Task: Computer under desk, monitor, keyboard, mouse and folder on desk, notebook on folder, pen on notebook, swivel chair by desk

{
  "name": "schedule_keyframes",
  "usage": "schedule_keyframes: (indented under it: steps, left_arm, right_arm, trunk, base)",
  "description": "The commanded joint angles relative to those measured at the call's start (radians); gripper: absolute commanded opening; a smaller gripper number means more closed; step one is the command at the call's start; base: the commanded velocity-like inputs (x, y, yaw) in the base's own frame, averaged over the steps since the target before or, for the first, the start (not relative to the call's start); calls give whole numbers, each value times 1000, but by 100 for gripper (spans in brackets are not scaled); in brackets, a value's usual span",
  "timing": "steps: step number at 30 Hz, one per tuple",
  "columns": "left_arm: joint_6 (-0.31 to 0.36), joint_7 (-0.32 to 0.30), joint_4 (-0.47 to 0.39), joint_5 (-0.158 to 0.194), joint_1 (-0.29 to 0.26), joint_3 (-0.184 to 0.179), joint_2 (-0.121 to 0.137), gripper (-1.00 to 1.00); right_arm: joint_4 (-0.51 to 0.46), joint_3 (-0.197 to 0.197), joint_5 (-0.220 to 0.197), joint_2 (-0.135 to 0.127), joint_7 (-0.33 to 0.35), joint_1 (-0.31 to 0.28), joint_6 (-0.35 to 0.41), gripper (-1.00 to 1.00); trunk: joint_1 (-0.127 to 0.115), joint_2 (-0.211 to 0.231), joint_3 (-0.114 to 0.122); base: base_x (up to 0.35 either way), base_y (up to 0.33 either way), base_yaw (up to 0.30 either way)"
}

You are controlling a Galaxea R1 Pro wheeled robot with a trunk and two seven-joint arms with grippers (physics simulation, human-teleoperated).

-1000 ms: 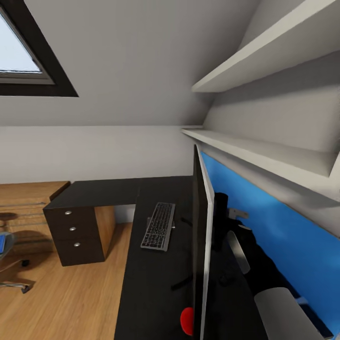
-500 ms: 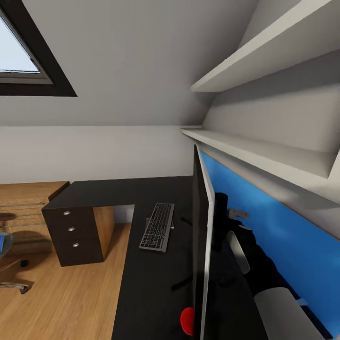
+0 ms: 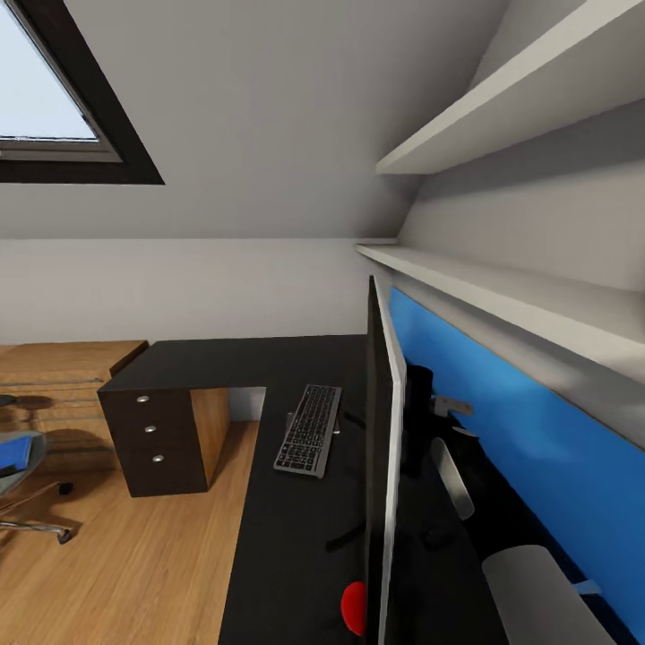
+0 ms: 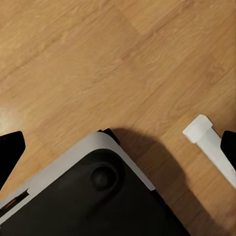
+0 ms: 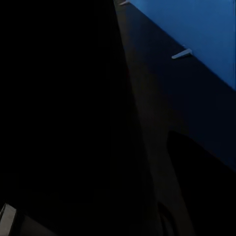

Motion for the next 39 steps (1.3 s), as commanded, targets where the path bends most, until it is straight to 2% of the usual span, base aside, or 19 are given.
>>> schedule_keyframes:
  steps: [1,8,18,30,39]
  left_arm:
    - [-3,4,-2,9,0,-2,1,100]
    - [-3,5,-3,9,0,-2,1,100]
    - [-3,4,-3,10,0,-3,0,100]
    - [-3,3,-3,11,0,-2,1,100]
    - [-4,2,-4,10,0,-4,1,100]
  right_arm:
    - [0,2,-9,0,-13,-1,0,-100]
    - [24,2,-9,1,-40,-1,-28,-100]
    - [35,2,-10,0,-44,-1,-34,-100]
    - [59,2,-12,0,-40,-3,-36,-100]
    - [60,2,-12,0,-41,-3,-36,-100]
  trunk:
    - [0,-1,-1]
    - [0,-1,-1]
    - [0,-1,-1]
    - [0,-1,-1]
    - [0,-1,-1]
  base:
    - [0,-1,21]
    - [0,-15,7]
    - [0,-167,6]
    - [0,-13,177]
    - [56,-106,34]
